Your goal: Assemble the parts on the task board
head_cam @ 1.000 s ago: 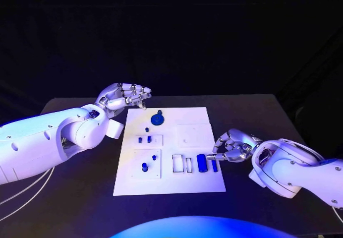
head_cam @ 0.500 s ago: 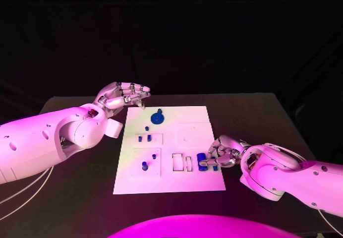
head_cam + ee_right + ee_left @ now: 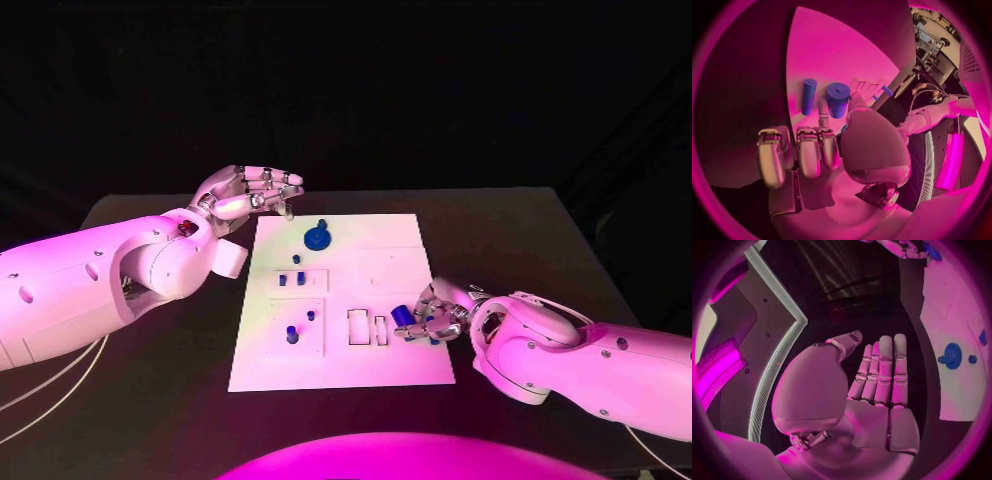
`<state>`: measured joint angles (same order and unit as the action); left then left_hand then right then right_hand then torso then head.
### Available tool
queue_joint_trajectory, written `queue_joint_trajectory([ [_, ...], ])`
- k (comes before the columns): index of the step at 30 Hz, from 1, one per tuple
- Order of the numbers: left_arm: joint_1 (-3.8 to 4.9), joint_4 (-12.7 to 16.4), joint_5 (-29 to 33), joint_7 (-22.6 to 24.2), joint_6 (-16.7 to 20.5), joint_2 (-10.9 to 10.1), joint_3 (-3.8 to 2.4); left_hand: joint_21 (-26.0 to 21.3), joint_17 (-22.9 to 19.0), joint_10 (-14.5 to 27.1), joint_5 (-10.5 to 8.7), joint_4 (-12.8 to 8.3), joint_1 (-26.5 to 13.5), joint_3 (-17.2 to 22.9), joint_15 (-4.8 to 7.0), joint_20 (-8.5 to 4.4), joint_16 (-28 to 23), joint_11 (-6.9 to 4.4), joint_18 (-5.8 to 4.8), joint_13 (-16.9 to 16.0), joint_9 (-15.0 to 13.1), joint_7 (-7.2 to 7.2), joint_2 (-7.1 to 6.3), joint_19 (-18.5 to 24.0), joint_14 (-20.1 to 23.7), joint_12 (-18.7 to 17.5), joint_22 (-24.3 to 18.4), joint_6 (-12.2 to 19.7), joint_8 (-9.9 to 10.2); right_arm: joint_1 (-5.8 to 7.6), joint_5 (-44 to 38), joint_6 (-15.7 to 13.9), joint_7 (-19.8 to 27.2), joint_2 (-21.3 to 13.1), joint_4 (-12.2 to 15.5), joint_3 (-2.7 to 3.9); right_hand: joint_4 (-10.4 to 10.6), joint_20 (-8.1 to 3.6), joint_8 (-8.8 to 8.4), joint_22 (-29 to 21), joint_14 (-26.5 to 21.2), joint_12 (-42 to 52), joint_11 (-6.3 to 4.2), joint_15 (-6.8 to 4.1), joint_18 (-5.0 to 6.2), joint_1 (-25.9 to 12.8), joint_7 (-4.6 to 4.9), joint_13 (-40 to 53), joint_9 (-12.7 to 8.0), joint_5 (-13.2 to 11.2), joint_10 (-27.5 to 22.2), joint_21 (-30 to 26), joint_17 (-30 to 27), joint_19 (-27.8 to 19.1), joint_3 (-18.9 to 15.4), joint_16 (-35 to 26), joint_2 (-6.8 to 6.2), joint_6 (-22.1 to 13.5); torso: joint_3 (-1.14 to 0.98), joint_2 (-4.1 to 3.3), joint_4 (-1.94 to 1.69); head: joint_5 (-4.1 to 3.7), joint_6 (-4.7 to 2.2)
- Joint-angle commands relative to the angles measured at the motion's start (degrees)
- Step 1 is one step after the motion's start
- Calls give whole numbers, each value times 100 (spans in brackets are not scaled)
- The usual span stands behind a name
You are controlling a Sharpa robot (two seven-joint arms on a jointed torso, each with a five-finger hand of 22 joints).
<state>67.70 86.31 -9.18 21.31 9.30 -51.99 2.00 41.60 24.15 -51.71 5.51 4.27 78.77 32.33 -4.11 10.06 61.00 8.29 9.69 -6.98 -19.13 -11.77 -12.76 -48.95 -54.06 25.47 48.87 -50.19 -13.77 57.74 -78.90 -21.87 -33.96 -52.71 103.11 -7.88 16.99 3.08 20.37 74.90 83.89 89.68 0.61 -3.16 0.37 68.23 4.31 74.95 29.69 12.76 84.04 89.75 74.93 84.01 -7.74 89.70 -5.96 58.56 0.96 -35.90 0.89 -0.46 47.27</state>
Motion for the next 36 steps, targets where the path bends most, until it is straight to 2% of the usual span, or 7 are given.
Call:
queue_joint_trajectory([
  [1,1,19,37,60,-108,3,-4,-23,-3,37,-3,19,-43,-17,-34,8,-13,3,76,8,5,16,11,-15,13,35,-7,30,-26,-51,-298,189,-250,58,-72,-15,-6,-64,30,1510,611,32,-59,-47,-37,-46,-8,1505,-16,-25,596,25,1507,599,-13,30,38,75,4,1,-5,2,9],
  [8,1,23,37,41,-124,-8,-3,-27,-2,38,-3,26,-45,-17,-34,8,-12,4,76,8,5,15,17,-17,13,37,-10,30,-27,-79,-252,166,-296,141,-171,-16,-18,-86,72,1510,611,32,-84,-70,-37,46,-34,1505,-3,74,596,25,1507,599,33,30,127,100,4,4,-3,16,17],
  [10,1,24,37,36,-126,-10,-3,-27,-2,38,-3,26,-45,-17,-34,8,-12,4,76,8,5,15,17,-17,13,37,-10,30,-27,-82,-206,108,-276,153,-163,-16,-23,-102,97,1510,611,32,-100,-85,-37,154,-49,1505,1,331,596,25,1507,599,50,30,166,103,2,4,-1,17,16],
  [18,1,22,37,10,-135,-15,-3,-36,-1,42,0,35,-36,-11,-34,9,-10,3,77,9,5,15,36,-24,13,42,-17,29,-31,-65,172,-528,-96,63,39,-8,-34,-136,144,1510,611,32,-151,-126,-37,586,-106,1505,-19,562,596,25,1507,599,304,30,359,161,-1,5,4,49,0],
  [23,1,15,37,3,-133,-18,-2,-38,-1,44,1,35,-29,-9,-33,8,-10,3,78,9,4,16,40,-26,14,44,-19,29,-32,70,743,-809,65,-29,249,13,-41,-155,143,1510,611,32,-174,-146,-37,727,-129,1505,-39,771,596,25,1507,599,444,30,387,171,-2,3,7,60,-4],
  [30,1,12,36,0,-133,-12,-2,-38,-1,44,1,35,-29,-9,-33,8,-10,3,78,9,4,16,40,-26,14,44,-19,29,-32,223,1232,-788,150,-1,401,22,-43,-161,140,1510,611,32,-178,-151,-37,799,-132,1505,-48,774,596,25,1507,599,506,30,381,170,-1,1,2,85,-4],
  [36,1,7,34,-1,-135,-7,-1,-43,-1,48,1,31,-14,-5,-32,8,-9,2,79,10,4,17,43,-31,16,46,-23,28,-36,260,1431,-343,124,257,341,9,-31,-160,129,1510,611,32,-168,-146,-37,781,-118,1505,-59,712,596,25,1507,599,521,30,360,157,-1,-1,6,117,16],
])
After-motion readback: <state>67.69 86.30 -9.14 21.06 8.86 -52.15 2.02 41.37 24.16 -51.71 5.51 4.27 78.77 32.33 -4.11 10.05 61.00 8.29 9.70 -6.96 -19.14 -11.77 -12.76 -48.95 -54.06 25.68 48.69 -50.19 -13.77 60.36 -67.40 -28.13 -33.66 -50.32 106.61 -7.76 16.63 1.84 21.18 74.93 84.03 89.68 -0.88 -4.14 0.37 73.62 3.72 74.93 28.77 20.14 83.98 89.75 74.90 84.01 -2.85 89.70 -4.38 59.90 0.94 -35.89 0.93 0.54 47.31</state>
